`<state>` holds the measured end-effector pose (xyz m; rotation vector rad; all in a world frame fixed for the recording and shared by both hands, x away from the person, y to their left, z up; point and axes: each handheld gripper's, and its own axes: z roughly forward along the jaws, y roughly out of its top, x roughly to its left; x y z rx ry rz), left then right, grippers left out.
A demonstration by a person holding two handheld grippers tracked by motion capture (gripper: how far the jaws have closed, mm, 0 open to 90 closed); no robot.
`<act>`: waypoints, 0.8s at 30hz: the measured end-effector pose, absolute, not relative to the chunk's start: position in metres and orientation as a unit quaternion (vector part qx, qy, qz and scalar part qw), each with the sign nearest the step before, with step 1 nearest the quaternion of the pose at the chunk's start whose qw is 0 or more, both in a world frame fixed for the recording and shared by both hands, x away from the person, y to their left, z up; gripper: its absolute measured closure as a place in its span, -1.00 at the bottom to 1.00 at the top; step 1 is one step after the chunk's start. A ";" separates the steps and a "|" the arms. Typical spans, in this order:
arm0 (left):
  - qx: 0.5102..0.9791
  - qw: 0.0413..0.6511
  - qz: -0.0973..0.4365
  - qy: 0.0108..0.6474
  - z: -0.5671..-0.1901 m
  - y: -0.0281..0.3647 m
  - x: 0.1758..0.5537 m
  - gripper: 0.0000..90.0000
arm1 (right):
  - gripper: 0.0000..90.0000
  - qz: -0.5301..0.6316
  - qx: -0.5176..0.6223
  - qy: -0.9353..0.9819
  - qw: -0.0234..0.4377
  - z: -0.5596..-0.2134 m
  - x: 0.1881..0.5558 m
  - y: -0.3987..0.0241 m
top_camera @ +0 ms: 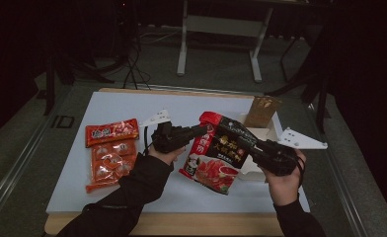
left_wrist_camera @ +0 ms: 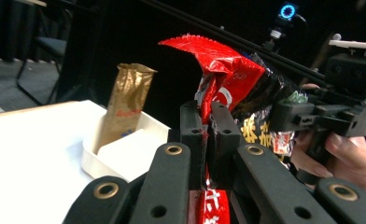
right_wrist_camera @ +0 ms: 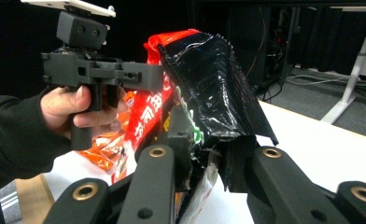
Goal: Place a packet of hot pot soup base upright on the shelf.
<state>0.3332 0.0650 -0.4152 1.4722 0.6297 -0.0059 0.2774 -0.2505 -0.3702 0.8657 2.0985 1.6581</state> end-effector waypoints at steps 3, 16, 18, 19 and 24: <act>0.664 0.695 -0.008 0.275 -0.415 0.066 0.335 0.90 | 0.72 0.583 0.302 0.737 0.163 -0.366 0.277 -0.251; 0.698 0.665 0.050 0.261 -0.403 0.065 0.329 -0.02 | 0.72 0.584 0.284 0.741 0.172 -0.354 0.276 -0.256; 0.702 0.660 0.054 0.264 -0.402 0.066 0.328 -0.21 | 0.72 0.587 0.285 0.738 0.171 -0.351 0.277 -0.259; 0.704 0.656 0.056 0.265 -0.402 0.066 0.327 -0.27 | 0.72 0.587 0.284 0.738 0.174 -0.350 0.277 -0.259; 0.716 0.639 0.072 0.272 -0.403 0.069 0.321 -0.70 | 0.72 0.590 0.280 0.734 0.187 -0.342 0.278 -0.264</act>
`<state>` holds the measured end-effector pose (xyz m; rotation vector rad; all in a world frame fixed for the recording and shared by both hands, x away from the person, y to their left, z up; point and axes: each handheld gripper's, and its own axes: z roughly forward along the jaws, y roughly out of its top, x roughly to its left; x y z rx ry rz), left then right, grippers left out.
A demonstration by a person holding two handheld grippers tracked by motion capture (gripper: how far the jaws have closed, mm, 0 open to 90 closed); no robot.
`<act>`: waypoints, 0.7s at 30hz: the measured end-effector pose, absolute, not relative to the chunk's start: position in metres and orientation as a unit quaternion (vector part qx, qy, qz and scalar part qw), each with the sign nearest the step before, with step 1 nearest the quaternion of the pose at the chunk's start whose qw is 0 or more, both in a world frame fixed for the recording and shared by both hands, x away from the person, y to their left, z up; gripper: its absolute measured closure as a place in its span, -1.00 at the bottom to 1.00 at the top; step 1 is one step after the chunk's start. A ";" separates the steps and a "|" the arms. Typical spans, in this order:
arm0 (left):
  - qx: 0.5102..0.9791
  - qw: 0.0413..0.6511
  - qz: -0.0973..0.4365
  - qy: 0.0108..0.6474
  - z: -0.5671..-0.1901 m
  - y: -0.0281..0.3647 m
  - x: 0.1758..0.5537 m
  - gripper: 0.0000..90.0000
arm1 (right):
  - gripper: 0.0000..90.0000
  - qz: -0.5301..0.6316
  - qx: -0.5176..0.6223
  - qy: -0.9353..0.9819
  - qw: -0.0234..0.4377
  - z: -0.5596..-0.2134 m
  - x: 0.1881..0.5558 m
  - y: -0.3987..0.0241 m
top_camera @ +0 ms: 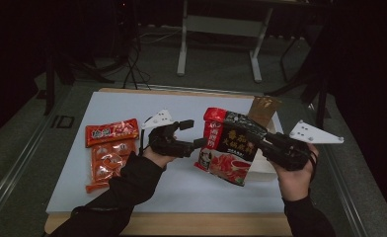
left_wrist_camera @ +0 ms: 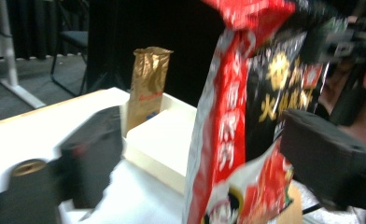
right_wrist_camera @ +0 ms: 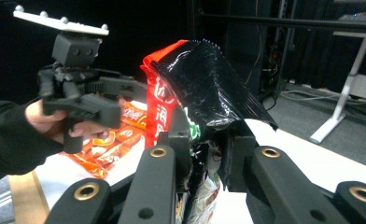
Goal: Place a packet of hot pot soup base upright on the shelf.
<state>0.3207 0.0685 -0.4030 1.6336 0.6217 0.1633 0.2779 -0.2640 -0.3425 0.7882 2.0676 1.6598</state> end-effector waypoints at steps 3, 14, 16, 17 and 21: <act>0.724 0.627 0.092 0.273 -0.404 0.070 0.315 -0.79 | 0.72 0.593 0.283 0.730 0.190 -0.338 0.281 -0.269; 0.740 0.610 0.093 0.268 -0.412 0.081 0.295 -0.83 | 0.72 0.598 0.293 0.716 0.208 -0.329 0.290 -0.283; 0.744 0.604 0.092 0.270 -0.417 0.084 0.291 -0.83 | 0.72 0.597 0.294 0.716 0.211 -0.327 0.292 -0.286; 0.748 0.602 0.086 0.268 -0.419 0.085 0.289 -0.83 | 0.72 0.597 0.295 0.715 0.214 -0.327 0.292 -0.287; 0.754 0.592 0.089 0.270 -0.428 0.092 0.279 -0.83 | 0.72 0.595 0.299 0.712 0.221 -0.323 0.297 -0.293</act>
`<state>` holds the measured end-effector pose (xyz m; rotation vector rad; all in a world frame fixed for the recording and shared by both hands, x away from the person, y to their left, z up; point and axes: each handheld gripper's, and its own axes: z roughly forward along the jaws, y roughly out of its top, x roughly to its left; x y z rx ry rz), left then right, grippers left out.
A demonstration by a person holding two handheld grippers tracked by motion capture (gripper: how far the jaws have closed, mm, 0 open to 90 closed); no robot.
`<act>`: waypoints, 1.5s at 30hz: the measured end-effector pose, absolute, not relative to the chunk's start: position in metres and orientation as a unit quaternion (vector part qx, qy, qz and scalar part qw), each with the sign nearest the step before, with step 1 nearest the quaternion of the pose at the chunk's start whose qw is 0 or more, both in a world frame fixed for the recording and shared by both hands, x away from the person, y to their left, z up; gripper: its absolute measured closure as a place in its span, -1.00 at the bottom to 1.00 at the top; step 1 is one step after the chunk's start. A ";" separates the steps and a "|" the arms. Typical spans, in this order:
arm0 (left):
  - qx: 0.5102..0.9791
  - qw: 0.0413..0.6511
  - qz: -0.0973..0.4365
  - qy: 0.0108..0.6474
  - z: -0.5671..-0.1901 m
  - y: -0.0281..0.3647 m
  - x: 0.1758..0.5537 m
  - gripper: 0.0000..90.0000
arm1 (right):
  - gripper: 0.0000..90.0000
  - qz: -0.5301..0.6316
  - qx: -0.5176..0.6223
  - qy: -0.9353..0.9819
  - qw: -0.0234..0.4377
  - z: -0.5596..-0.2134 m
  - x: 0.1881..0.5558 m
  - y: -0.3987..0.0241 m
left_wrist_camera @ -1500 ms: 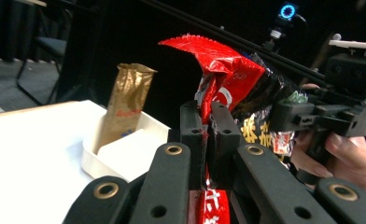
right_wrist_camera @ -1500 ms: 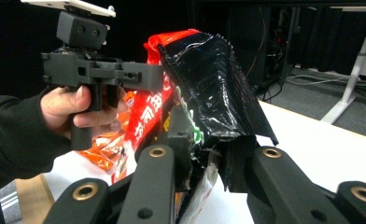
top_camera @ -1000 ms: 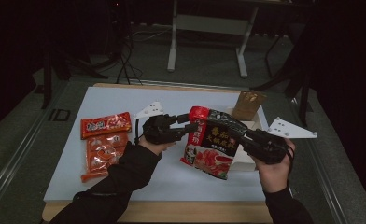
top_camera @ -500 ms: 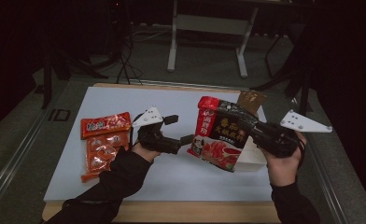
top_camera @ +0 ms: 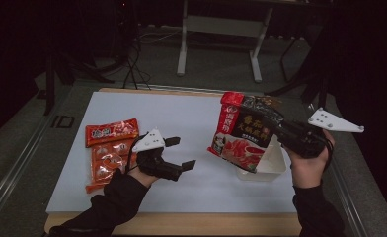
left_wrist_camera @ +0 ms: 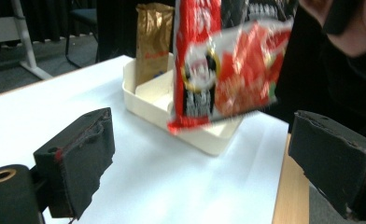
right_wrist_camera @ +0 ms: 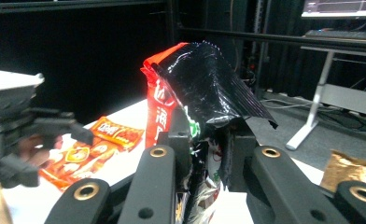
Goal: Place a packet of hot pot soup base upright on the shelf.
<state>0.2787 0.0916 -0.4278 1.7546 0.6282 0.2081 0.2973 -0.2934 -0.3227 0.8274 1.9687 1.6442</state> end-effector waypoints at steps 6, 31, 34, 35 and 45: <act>0.761 0.585 0.096 0.264 -0.446 0.103 0.266 -0.83 | 0.72 0.592 0.311 0.703 0.241 -0.314 0.308 -0.308; 0.776 0.565 0.076 0.269 -0.505 0.113 0.243 -0.82 | 0.71 0.559 0.346 0.697 0.286 -0.321 0.351 -0.343; 0.774 0.567 0.078 0.272 -0.507 0.113 0.243 -0.82 | 0.71 0.554 0.349 0.699 0.288 -0.324 0.355 -0.346; 0.773 0.567 0.082 0.272 -0.508 0.114 0.243 -0.82 | 0.71 0.551 0.352 0.699 0.289 -0.329 0.361 -0.349; 0.771 0.569 0.084 0.273 -0.512 0.115 0.242 -0.82 | 0.71 0.548 0.346 0.706 0.284 -0.346 0.381 -0.359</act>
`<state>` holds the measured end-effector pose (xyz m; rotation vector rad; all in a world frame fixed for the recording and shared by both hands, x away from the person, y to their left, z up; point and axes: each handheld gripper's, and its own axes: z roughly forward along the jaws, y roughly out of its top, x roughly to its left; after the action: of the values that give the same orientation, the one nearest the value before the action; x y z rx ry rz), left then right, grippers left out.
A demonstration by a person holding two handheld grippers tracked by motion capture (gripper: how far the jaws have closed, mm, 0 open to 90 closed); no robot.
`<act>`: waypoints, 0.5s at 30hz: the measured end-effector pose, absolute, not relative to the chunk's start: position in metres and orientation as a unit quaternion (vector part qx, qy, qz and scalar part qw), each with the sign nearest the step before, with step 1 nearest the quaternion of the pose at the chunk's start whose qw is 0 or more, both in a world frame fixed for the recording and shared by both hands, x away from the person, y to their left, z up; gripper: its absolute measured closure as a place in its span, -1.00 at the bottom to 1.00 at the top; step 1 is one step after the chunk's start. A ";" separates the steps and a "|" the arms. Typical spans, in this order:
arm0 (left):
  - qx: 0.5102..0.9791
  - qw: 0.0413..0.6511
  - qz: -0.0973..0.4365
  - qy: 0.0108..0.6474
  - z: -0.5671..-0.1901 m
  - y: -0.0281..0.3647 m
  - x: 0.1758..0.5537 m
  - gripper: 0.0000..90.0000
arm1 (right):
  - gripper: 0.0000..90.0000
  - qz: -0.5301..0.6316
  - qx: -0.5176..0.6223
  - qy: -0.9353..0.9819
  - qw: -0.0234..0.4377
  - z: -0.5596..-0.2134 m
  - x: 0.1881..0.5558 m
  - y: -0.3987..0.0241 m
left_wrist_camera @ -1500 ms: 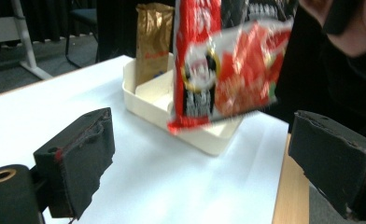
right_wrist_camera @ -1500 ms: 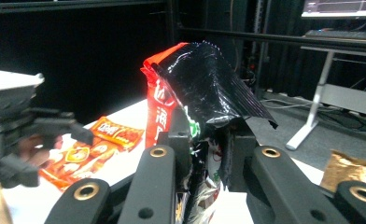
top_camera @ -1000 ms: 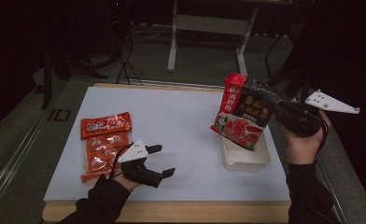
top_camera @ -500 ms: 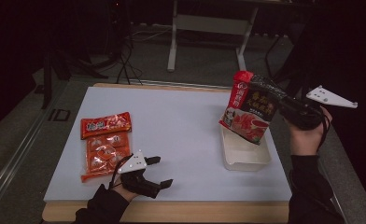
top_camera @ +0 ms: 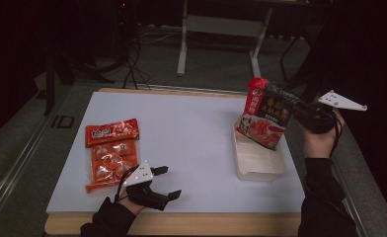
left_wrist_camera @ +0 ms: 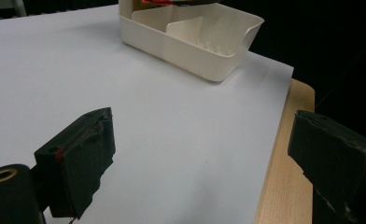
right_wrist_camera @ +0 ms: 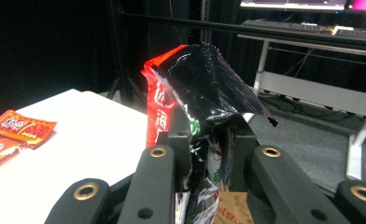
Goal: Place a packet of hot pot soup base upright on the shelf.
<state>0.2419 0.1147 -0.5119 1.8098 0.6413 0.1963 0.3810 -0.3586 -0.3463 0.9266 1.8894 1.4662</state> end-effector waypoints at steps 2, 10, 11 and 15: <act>0.771 0.569 0.081 0.274 -0.513 0.114 0.242 -0.82 | 0.71 0.549 0.339 0.708 0.286 -0.350 0.386 -0.360; 0.769 0.572 0.077 0.276 -0.514 0.115 0.242 -0.82 | 0.71 0.540 0.327 0.722 0.284 -0.363 0.398 -0.363; 0.769 0.571 0.076 0.276 -0.514 0.115 0.242 -0.82 | 0.71 0.539 0.323 0.725 0.282 -0.367 0.401 -0.363; 0.769 0.572 0.073 0.277 -0.516 0.115 0.242 -0.82 | 0.70 0.538 0.311 0.729 0.286 -0.373 0.403 -0.361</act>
<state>0.2421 0.1152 -0.5157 1.8027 0.6501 0.1721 0.4029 -0.3613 -0.3733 0.8325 1.9491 1.4381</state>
